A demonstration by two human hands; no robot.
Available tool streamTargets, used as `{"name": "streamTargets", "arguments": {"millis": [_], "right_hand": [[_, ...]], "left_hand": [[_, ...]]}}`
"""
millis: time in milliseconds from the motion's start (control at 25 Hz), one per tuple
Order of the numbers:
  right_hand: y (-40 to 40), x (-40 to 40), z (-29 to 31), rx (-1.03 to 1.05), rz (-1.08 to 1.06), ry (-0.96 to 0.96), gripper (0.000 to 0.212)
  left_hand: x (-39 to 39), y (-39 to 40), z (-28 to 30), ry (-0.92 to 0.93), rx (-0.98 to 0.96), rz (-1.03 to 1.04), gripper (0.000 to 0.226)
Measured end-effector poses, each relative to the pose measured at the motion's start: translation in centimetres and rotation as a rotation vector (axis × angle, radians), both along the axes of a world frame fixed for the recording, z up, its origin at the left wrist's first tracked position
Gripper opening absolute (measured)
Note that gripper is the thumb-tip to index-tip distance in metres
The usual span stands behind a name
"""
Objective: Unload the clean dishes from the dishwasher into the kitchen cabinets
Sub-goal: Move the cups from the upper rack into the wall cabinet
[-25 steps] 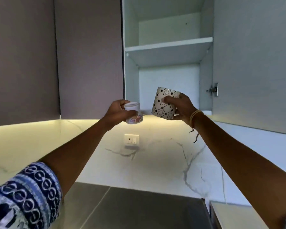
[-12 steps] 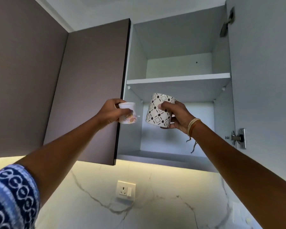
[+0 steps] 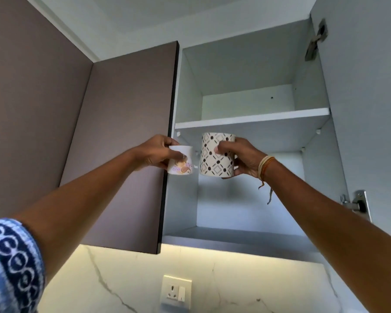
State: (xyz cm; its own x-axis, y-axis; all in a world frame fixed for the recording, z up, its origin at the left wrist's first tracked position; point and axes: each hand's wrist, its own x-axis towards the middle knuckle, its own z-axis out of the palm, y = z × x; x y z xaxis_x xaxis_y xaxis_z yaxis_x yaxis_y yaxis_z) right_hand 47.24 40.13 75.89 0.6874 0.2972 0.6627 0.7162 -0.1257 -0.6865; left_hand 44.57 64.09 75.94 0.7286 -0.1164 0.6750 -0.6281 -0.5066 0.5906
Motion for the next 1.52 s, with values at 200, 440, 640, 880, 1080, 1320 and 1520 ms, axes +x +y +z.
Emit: {"name": "streamTargets", "arguments": {"millis": [200, 440, 640, 880, 1080, 1320, 1520], "right_hand": [[1.7, 6.2, -6.3, -0.025, -0.126, 0.182, 0.019], [4.0, 9.7, -8.6, -0.126, -0.232, 0.263, 0.033], [5.4, 12.2, -10.5, -0.114, -0.263, 0.354, 0.044], [6.1, 14.8, -10.4, -0.155, -0.239, 0.445, 0.048], [5.3, 15.8, -9.8, -0.217, -0.174, 0.544, 0.031], [4.9, 17.8, -9.6, -0.253, -0.143, 0.564, 0.045], [5.0, 18.3, -9.7, -0.27, -0.11, 0.597, 0.021]], "left_hand": [[2.2, -0.7, -5.9, 0.113, 0.144, -0.019, 0.038], [4.3, -0.6, -9.2, 0.096, 0.341, 0.102, 0.035], [5.9, -0.5, -10.5, 0.109, 0.403, 0.165, 0.033], [7.5, -0.6, -10.4, 0.148, 0.385, 0.157, 0.027], [9.2, -1.6, -10.5, 0.221, 0.398, 0.159, 0.031], [9.9, -2.3, -10.7, 0.249, 0.369, 0.157, 0.034], [10.3, -2.6, -11.4, 0.207, 0.41, 0.196, 0.038]]}}
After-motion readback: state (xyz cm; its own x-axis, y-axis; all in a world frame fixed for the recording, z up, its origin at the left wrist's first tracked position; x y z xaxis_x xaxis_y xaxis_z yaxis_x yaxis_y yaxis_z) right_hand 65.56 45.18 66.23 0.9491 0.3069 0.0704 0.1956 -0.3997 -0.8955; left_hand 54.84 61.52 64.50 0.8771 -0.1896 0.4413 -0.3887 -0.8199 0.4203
